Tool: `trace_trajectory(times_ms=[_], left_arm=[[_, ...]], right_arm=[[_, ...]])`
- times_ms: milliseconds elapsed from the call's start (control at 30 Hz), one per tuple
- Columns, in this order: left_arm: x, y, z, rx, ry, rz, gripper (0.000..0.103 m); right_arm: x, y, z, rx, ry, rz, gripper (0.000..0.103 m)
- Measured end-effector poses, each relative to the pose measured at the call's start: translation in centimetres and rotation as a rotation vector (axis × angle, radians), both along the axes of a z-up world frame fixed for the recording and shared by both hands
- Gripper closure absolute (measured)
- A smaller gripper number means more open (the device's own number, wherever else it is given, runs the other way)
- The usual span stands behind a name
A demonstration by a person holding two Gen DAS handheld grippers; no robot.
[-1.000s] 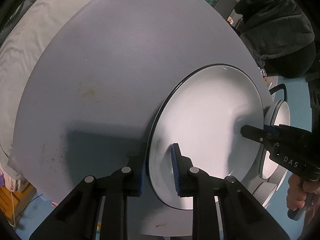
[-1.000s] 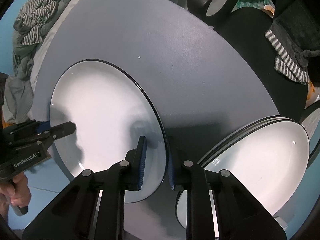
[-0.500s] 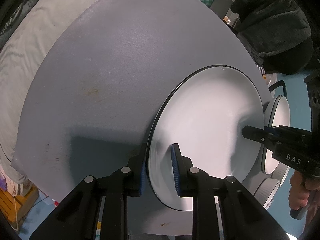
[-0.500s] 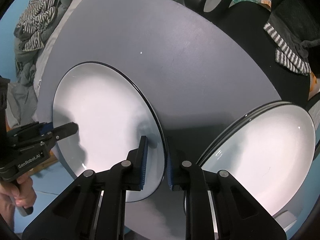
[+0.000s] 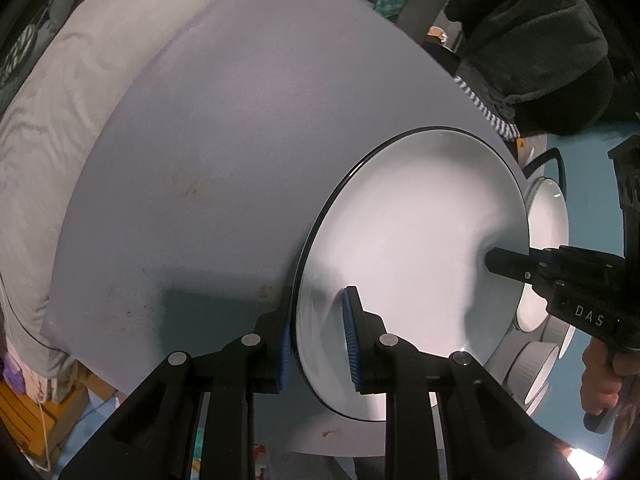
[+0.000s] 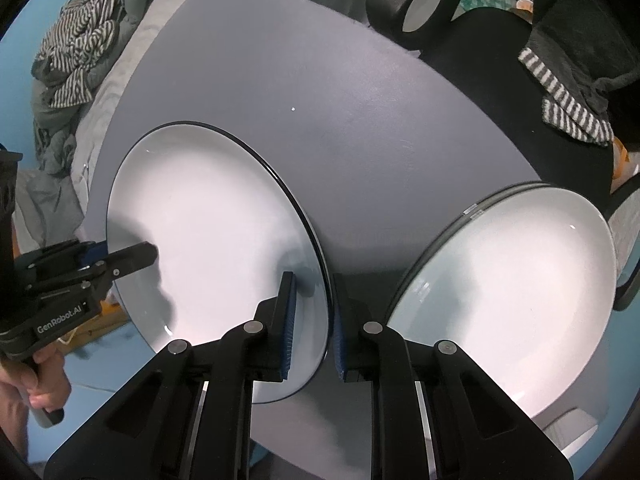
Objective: Organize plates and bowls
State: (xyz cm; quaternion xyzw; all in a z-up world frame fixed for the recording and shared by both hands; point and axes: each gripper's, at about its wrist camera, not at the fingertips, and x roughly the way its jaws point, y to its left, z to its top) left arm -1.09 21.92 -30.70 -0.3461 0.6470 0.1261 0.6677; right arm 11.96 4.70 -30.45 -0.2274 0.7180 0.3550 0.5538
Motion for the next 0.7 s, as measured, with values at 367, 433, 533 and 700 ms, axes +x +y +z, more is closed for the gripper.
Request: trace_trajectory(times_ms=[367, 433, 533, 700], left_arm=[[1.4, -1.6, 1.6, 0.003, -0.021, -0.079, 0.081], [1.7, -1.9, 1.6, 0.002, -0.021, -0.098, 0.081], [2.2, -2.3, 1.8, 0.004, -0.026, -0.124, 0.081], [4.2, -3.9, 2.4, 0.003, -0.032, -0.166, 0.081]], right_arm=[[1.0, -2.3, 2.2, 0.001, -0.020, -0.059, 0.087], [1.2, -2.9, 2.6, -0.001, -0.027, -0.072, 0.087], [1.7, -3.9, 3.0, 0.003, -0.030, -0.102, 0.087], [2.7, -6.1, 3.6, 0.006, -0.037, -0.153, 0.087]])
